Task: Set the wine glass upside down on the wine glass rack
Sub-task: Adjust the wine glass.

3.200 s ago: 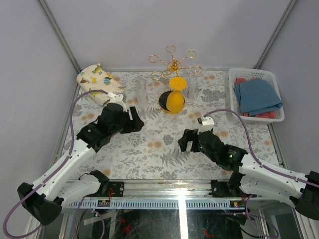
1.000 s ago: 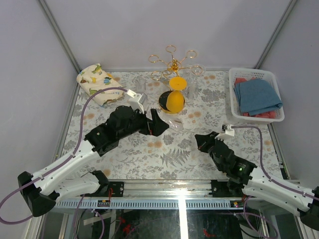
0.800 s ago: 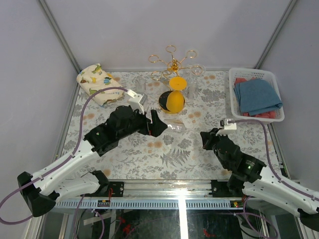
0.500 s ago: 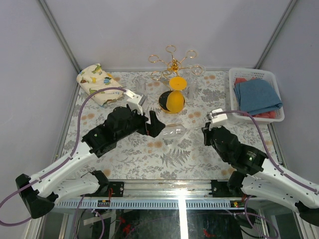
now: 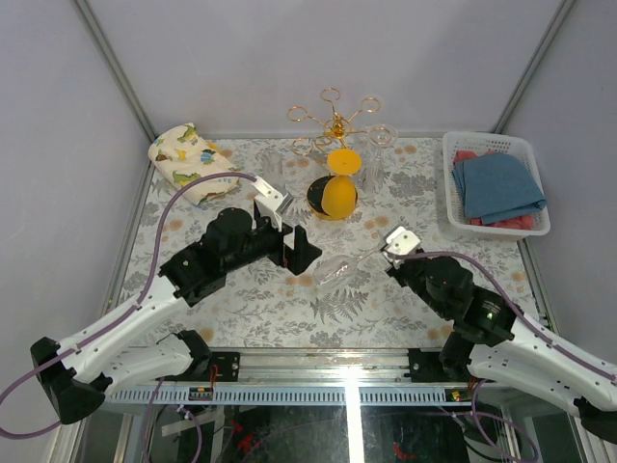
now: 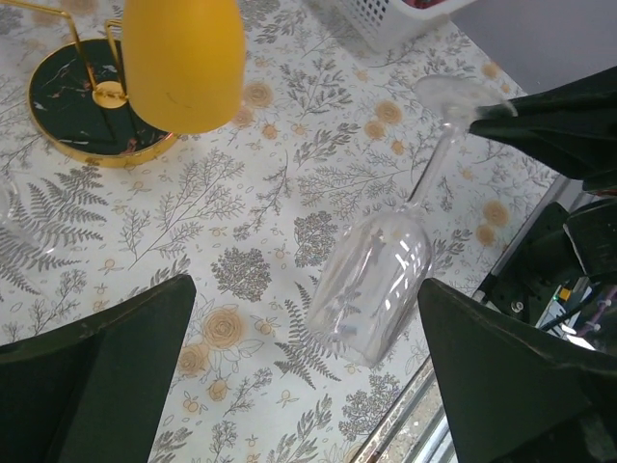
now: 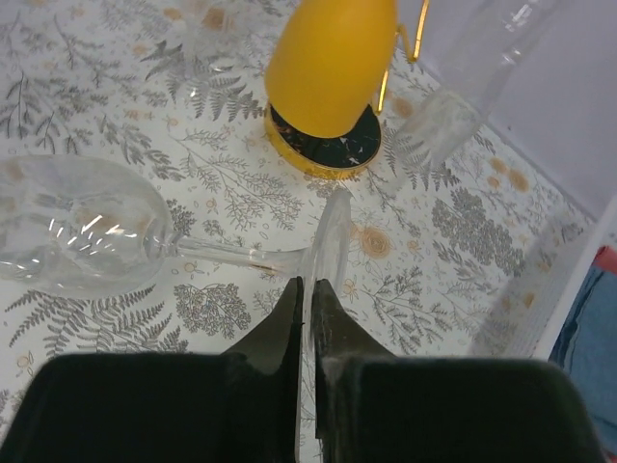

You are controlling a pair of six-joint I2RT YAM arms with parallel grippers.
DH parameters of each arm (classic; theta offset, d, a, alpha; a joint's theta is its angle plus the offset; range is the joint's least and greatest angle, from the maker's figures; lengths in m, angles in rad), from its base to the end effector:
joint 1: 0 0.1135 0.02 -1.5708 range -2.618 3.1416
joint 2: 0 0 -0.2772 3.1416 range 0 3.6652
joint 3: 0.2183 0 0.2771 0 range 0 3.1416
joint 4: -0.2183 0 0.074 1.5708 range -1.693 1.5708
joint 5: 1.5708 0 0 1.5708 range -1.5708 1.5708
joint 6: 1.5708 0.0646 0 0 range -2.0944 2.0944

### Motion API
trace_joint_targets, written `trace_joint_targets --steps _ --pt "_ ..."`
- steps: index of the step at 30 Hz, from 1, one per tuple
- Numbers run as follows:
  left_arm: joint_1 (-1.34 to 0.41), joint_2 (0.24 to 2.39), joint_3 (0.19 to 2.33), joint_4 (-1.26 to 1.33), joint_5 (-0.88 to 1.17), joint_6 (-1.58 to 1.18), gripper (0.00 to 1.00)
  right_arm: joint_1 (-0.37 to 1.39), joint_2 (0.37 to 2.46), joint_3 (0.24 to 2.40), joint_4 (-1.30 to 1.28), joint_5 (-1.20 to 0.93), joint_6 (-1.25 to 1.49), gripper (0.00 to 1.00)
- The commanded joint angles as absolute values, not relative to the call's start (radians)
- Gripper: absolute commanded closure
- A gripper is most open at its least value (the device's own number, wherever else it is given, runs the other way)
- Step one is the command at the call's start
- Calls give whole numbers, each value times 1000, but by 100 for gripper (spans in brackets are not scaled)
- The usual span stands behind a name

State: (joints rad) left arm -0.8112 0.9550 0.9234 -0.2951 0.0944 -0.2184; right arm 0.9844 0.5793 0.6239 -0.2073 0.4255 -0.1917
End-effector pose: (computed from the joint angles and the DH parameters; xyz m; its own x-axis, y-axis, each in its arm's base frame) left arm 0.1768 -0.1950 0.3468 -0.3855 0.0927 -0.9181 0.7169 0.6565 -0.2347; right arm 0.1255 0.1407 0.3157 0.0136 -0.2931 -0.9560 -0.5406 0.8022 -0.2536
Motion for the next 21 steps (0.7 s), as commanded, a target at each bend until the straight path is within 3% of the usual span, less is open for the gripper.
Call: trace_joint_targets --steps 1,5,16,21 --pt "-815 972 906 -186 196 -162 0 982 623 716 -157 269 -330 100" --pt "-816 996 881 -123 230 -191 0 983 632 685 -99 131 -400 100" --pt "-815 995 755 48 326 -268 0 983 681 647 87 13 -485 100" --pt "-815 1016 724 124 414 -273 18 982 668 636 118 -66 -500 100"
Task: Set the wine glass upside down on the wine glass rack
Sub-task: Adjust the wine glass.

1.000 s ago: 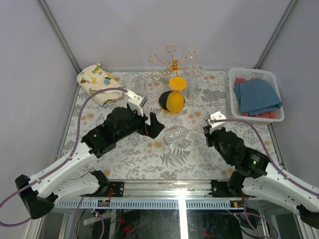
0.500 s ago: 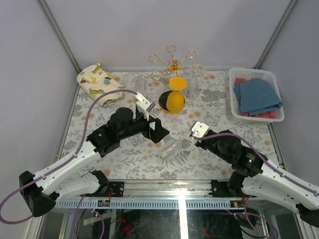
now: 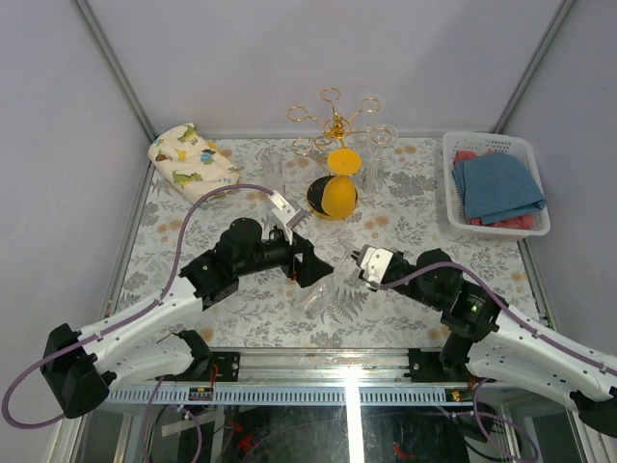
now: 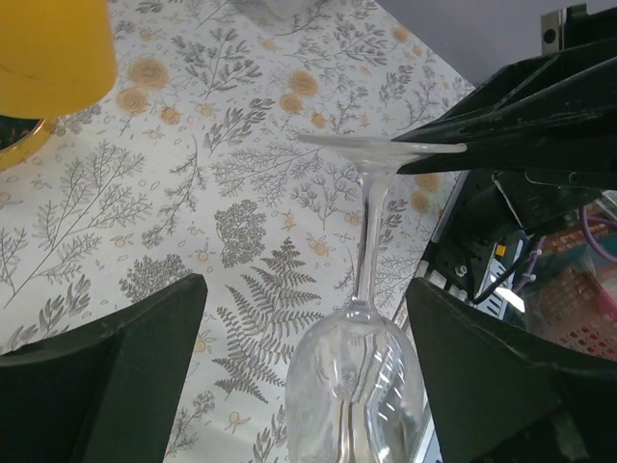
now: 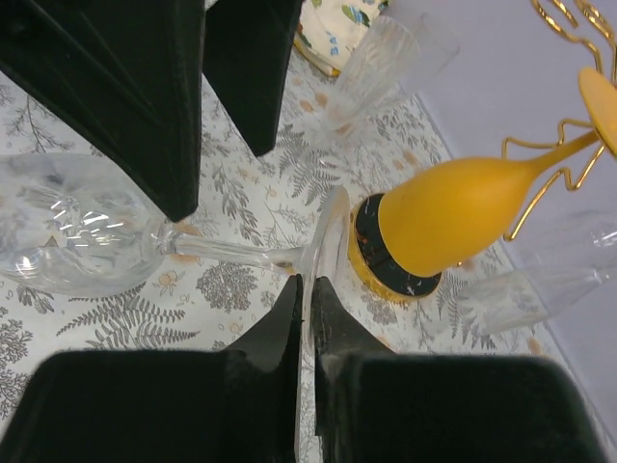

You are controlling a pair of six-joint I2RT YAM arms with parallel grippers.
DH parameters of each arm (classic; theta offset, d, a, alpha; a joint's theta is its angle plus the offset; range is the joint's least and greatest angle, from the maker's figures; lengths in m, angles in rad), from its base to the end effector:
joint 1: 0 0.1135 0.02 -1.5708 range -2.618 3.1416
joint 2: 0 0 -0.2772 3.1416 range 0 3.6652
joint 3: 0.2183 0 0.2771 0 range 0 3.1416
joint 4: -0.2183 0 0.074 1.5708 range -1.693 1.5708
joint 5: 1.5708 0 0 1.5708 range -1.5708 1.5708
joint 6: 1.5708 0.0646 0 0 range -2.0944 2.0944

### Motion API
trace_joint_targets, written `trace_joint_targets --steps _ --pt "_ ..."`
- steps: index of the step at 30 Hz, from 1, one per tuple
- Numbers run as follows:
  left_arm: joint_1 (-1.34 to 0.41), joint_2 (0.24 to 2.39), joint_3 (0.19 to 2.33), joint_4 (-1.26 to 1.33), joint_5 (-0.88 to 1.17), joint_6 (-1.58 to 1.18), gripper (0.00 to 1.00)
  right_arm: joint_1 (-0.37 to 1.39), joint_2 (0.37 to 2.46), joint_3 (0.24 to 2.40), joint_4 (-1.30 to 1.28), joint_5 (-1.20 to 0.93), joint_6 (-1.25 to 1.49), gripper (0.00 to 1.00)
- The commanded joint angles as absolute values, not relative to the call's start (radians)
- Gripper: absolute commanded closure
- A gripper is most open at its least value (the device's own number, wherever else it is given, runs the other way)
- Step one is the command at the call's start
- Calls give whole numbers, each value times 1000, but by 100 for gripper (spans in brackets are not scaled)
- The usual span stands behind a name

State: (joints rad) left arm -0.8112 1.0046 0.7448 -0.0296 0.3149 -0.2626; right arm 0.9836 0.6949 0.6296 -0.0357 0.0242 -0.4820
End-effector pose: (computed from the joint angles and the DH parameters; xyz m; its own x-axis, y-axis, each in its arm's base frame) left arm 0.1769 -0.2153 0.2973 -0.4218 0.0857 -0.9026 0.8122 0.4782 -0.3341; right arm 0.1225 0.1813 0.3193 0.3301 -0.3404 -0.8804 -0.7515 0.4696 -0.4633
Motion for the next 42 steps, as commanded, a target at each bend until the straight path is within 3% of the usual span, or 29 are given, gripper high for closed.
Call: trace_joint_targets --steps 1,6,12,17,26,33,42 --pt "-816 1022 719 137 432 -273 21 982 665 634 125 -70 -496 100" --pt "-817 1042 713 170 504 -266 32 983 653 638 123 -61 -469 100" --pt "-816 1056 711 174 526 -271 33 982 625 632 132 -19 -463 100" --pt "-817 1068 709 181 545 -278 42 982 627 636 151 -16 -434 100" --pt "-816 1082 696 222 561 -304 65 983 641 636 168 -9 -418 100" --pt "-816 1107 707 208 527 -320 100 982 641 610 186 0 -397 100" --pt "-815 1095 717 170 503 -290 100 983 655 616 182 8 -356 100"
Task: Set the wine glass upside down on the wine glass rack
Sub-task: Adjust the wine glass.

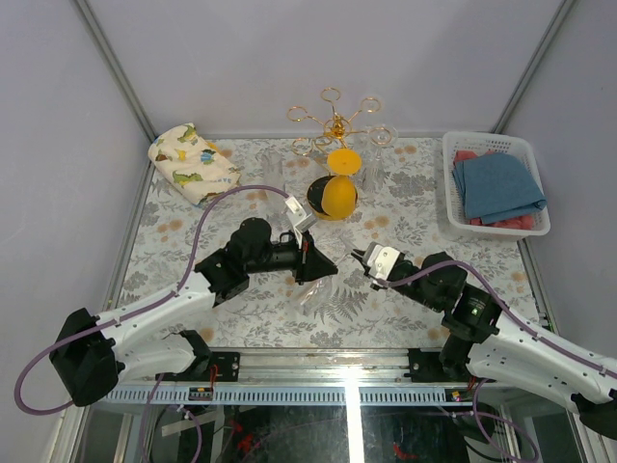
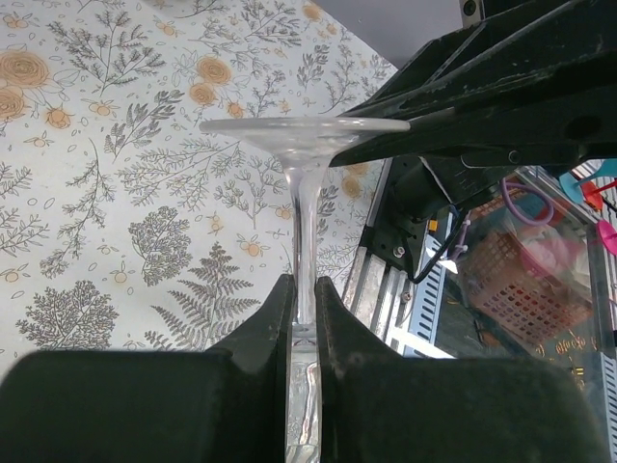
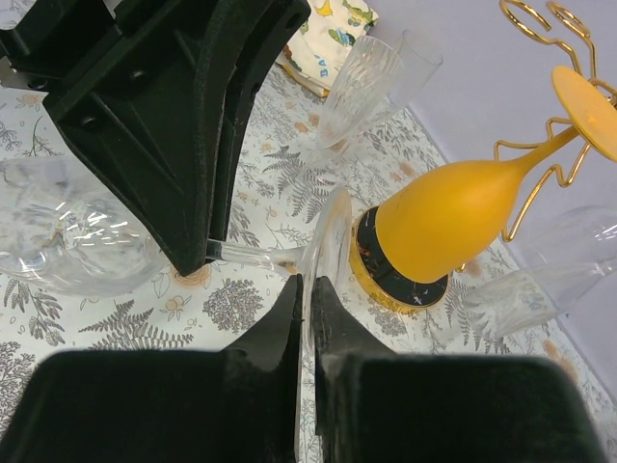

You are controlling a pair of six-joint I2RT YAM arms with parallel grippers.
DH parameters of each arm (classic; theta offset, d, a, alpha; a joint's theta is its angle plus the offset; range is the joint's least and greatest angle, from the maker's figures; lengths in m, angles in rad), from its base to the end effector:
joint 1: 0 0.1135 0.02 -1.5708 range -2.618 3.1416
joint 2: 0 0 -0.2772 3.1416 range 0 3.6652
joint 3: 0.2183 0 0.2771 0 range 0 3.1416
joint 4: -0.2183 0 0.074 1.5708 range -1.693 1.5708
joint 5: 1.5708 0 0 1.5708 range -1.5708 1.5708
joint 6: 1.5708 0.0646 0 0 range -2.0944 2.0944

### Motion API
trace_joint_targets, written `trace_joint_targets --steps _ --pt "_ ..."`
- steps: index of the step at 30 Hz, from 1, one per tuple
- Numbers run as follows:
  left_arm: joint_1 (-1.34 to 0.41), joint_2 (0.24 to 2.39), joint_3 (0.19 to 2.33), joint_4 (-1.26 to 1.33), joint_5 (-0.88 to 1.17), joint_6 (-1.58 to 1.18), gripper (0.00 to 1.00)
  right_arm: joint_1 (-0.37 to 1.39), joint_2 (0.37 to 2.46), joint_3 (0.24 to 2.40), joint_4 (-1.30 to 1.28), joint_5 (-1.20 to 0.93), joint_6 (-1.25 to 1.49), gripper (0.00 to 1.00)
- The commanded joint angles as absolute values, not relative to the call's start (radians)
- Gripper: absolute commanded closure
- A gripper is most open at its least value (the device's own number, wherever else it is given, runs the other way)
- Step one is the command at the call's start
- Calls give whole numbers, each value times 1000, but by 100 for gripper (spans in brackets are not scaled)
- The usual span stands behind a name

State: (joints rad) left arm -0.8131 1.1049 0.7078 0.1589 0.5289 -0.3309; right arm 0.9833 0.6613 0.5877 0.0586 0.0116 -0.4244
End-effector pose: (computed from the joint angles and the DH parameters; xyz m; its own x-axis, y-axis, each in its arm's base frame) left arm 0.1786 -0.2362 0.2813 -0.4666 0.0851 -0.8804 0.8592 0.2800 -0.4283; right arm 0.1193 0.1777 0.3216 0.3325 -0.2436 -0.9111 -0.7560 0.5087 -0.4119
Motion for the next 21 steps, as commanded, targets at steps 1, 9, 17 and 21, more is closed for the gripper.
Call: trace_joint_targets --steps 1,9,17,21 --pt "-815 1099 719 167 495 -290 100 983 655 614 181 10 -354 98" --pt "-815 1101 731 158 457 -285 100 983 641 591 174 37 -335 81" --pt "-797 1071 748 81 361 -243 100 983 561 569 138 58 -322 68" --pt "-780 1058 746 73 341 -218 100 982 526 560 115 64 -302 54"
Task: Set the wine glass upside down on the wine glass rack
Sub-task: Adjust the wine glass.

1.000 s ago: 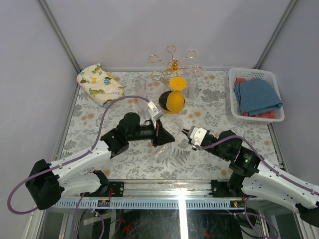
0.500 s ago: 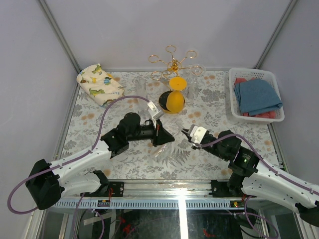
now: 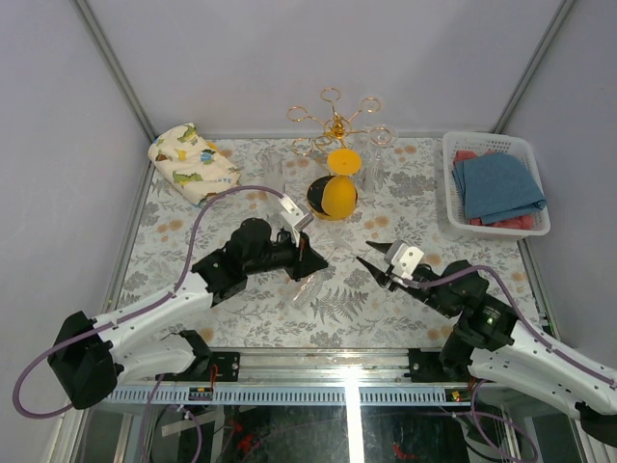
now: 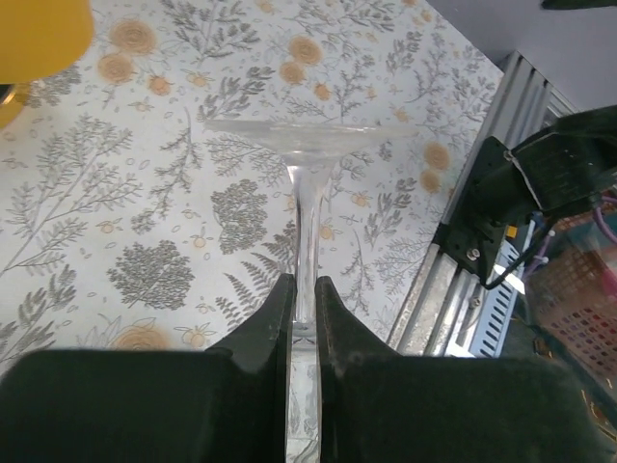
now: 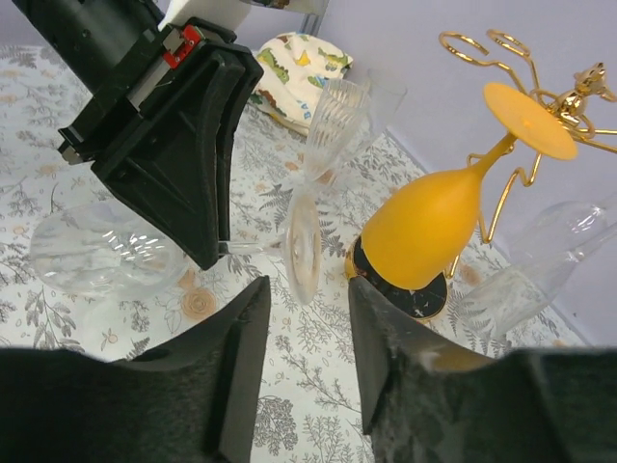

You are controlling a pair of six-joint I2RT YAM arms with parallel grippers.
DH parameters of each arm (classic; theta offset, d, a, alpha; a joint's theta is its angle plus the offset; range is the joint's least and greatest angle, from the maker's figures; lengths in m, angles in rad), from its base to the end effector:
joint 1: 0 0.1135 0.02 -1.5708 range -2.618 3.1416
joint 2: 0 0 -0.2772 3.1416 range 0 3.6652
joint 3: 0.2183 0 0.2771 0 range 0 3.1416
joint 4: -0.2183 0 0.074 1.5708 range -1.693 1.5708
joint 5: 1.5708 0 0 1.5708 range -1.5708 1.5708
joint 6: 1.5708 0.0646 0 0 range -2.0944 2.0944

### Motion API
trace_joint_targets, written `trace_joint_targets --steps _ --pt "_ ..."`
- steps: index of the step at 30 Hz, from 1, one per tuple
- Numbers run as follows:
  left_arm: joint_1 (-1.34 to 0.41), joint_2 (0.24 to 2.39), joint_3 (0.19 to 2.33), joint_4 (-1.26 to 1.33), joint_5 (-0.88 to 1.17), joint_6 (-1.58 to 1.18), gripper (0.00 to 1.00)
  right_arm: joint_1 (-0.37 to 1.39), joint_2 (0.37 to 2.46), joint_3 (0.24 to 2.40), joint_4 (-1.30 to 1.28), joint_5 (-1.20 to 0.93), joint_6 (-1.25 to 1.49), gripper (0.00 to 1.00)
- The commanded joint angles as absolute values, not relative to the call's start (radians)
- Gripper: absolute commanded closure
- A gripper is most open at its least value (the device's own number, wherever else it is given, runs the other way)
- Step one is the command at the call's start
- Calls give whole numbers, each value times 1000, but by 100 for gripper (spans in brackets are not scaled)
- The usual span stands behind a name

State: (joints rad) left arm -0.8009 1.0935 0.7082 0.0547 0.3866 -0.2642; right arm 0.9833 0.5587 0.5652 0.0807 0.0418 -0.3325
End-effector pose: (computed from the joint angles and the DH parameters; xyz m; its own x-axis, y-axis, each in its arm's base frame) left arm 0.1861 -0.2270 0.2702 -0.4566 0.1235 -0.8811 0.8225 0.4360 -0.3651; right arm 0.1093 0.1592 0.3343 0.3095 -0.1235 -0.9428 -0.7485 0.5799 -0.3217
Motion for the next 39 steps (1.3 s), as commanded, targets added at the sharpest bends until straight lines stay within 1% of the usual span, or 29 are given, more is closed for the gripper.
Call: trace_joint_targets --steps 1,5,8,10,12,13,14,20,24,28,29,30,34,39 --pt "-774 1051 742 81 336 -220 100 982 518 559 105 65 -298 53" --pt "-726 1010 691 168 347 -267 100 982 484 544 72 87 -288 48" --pt "-713 991 683 172 353 -260 100 983 452 531 73 117 -256 36" --pt "-710 976 676 172 342 -238 100 982 426 514 90 139 -224 33" --pt "-710 952 651 196 303 -237 100 983 400 493 96 157 -196 32" --pt "-708 940 638 218 276 -240 100 983 392 484 95 168 -188 30" --pt "-708 931 626 240 258 -242 100 983 386 478 90 182 -179 24" --pt "-697 911 603 373 175 -236 100 983 343 432 90 222 -136 17" --pt "-685 914 616 428 131 -224 100 983 333 421 86 224 -111 8" --pt "-663 915 660 407 108 -186 100 982 325 409 89 228 -91 7" --pt "-655 910 674 393 103 -175 100 983 325 407 90 231 -87 2" --pt "-643 906 693 379 101 -161 100 983 326 406 90 234 -83 0" --pt "-569 863 727 340 104 -143 100 982 339 407 92 237 -65 1" --pt "-425 815 761 294 156 -165 100 983 378 408 92 266 -6 1"
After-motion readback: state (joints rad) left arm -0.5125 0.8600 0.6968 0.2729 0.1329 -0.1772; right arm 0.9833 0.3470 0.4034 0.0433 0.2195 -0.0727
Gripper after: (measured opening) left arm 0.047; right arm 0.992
